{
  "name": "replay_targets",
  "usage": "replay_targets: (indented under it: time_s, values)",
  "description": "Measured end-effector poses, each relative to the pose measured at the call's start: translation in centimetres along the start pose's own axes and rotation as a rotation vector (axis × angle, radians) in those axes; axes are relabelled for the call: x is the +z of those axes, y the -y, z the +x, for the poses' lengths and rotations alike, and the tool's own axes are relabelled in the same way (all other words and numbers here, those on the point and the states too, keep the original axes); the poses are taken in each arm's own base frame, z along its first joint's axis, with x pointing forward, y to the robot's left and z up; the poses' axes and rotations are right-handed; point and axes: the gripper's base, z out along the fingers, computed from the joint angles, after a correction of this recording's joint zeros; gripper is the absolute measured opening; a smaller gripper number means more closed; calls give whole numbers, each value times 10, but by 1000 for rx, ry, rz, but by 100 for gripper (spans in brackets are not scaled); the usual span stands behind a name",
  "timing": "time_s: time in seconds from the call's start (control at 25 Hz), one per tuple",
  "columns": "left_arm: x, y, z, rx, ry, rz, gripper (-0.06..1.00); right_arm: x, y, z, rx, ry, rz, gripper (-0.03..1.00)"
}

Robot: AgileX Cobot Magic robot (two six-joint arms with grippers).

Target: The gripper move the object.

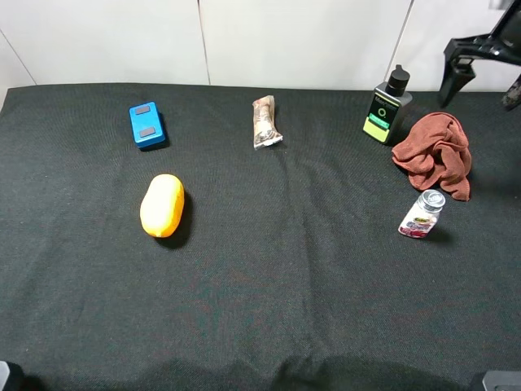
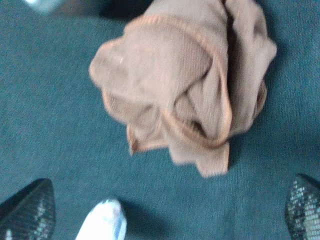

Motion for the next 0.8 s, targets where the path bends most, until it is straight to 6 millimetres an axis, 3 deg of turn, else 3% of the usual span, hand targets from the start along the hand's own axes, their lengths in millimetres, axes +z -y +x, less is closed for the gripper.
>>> replay_targets:
  time_s: [0.4, 0.8]
  values:
    - [0, 0, 0, 0, 0, 0, 99, -74, -11, 25, -4, 188, -22, 69]
    - [0, 0, 0, 0, 0, 0, 99, -121, -20, 90, -12, 300, -17, 69]
